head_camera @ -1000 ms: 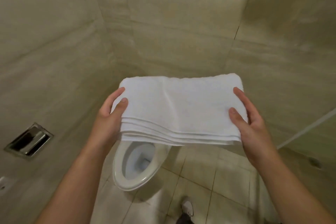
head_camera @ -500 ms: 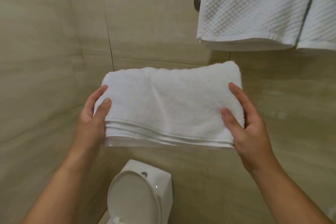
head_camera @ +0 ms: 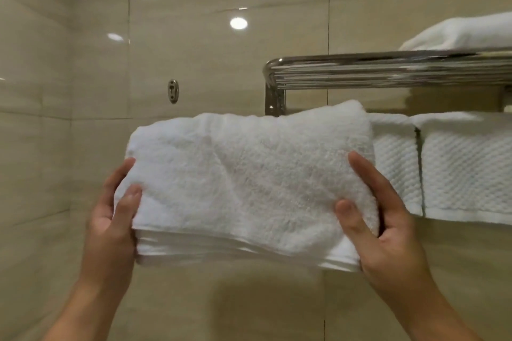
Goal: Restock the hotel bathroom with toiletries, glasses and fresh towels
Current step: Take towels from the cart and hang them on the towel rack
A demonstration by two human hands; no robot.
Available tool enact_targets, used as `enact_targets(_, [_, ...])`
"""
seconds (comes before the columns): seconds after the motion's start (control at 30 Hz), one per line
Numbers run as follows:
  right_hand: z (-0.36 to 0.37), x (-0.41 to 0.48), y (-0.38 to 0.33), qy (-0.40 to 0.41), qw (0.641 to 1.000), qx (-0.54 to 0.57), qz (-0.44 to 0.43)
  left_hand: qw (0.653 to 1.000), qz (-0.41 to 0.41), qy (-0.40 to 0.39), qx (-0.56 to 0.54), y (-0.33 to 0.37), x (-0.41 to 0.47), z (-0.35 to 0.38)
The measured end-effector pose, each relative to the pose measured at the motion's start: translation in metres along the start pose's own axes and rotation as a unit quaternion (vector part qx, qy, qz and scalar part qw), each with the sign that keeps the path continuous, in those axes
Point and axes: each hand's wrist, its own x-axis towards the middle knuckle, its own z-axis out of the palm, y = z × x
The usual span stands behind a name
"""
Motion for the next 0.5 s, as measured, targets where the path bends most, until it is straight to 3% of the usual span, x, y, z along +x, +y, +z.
enact_targets(0.3, [-0.023,0.082,-0.016,0.055,0.990,-0.020,-0.125,0.988,0.125,-0.030,-0.087,0.019,0.089,0.068])
enact_targets(0.5, [-0.056,0.148,-0.041,0.056,0.979,-0.041,-0.190,0.973,0.183,-0.096,-0.098,0.044,0.149,0.119])
